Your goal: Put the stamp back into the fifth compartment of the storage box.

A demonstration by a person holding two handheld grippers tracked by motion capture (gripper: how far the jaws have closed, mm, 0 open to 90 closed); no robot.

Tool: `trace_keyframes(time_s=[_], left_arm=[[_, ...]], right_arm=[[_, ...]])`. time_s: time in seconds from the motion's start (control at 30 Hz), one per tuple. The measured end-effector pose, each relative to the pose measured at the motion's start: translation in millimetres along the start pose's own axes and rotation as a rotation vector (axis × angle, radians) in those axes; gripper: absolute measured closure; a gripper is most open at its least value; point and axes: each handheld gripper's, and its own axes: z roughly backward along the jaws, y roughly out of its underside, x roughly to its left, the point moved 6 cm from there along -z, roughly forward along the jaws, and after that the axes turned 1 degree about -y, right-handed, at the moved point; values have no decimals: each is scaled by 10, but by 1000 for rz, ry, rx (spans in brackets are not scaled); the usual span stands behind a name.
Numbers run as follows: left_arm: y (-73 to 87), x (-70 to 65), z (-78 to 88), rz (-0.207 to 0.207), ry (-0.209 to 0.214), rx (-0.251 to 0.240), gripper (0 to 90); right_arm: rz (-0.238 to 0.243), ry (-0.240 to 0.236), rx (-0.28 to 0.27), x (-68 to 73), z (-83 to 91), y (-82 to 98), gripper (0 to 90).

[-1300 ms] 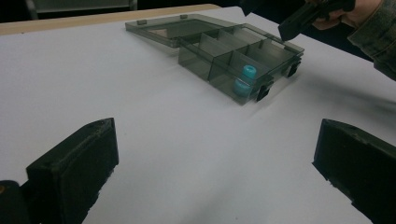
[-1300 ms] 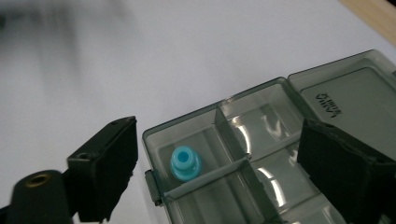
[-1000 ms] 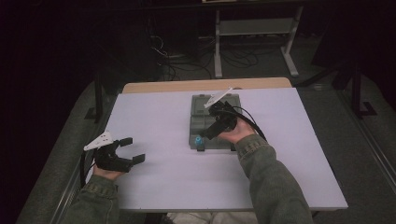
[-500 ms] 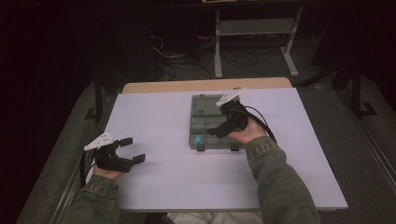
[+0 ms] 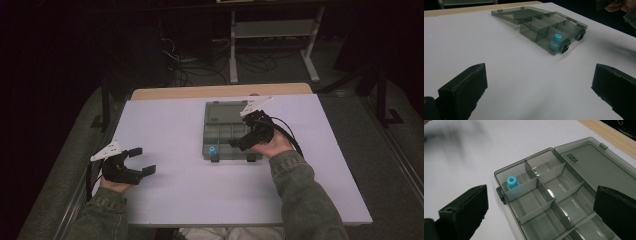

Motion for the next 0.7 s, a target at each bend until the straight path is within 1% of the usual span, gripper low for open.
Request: trace_keyframes(time_s=[0.2,0.37,0.7], left_arm=[[-2,-2,1,1,0,-2,0],[-1,0,-1,0,-1,0,0],[-2,0,-2,-1,-1,-1,0]], right_arm=[[4,6,-25,-2,104,25,0],[-8,19,-42,-38,214,92,0],[-33,27,-67,-72,310,241,0]])
